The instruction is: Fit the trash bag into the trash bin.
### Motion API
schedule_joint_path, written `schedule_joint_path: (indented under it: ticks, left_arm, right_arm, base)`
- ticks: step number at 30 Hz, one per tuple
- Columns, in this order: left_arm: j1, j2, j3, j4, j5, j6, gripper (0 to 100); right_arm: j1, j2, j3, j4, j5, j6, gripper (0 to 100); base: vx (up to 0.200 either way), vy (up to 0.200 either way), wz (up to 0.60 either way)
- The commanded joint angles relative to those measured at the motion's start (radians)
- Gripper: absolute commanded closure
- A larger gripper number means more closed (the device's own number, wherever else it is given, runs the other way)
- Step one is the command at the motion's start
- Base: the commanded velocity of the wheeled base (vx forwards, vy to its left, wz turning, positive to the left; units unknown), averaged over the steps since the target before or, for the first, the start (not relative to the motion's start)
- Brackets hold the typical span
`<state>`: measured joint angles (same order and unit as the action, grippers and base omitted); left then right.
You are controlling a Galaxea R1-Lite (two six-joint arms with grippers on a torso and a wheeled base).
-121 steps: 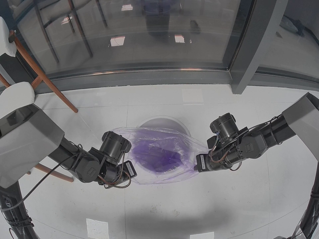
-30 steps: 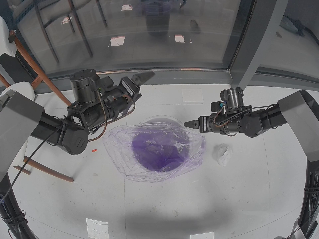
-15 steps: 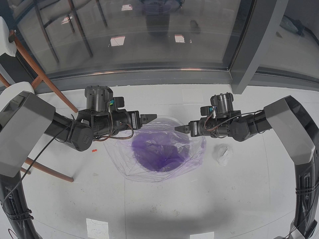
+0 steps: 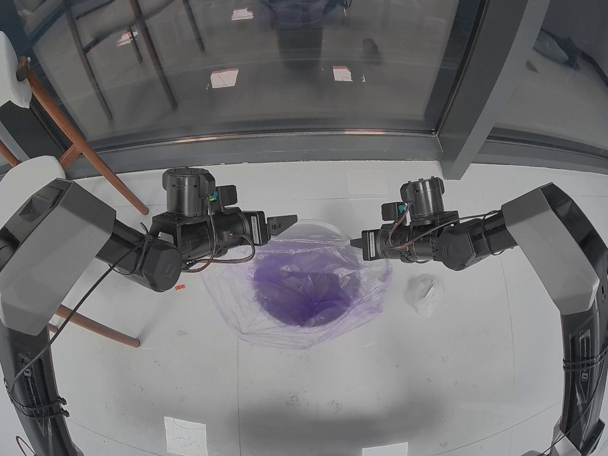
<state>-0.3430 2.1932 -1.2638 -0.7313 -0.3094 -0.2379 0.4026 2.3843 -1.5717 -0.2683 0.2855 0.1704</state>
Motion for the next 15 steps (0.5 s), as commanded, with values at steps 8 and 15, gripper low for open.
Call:
schedule_joint_path:
  ticks: [8,15]
  left_arm:
    - [0.001,-0.086,0.004,0.110,0.006,-0.015,0]
    - [-0.001,-0.081,0.011,0.102,0.009,-0.012,0]
  right_arm:
    - [0.005,-0.100,0.056,0.000,0.000,0.004,100]
    - [0.012,-0.108,0.079,0.000,-0.005,0.004,100]
  base:
    - [0.200,0.000,0.00]
    - [0.200,0.000,0.00]
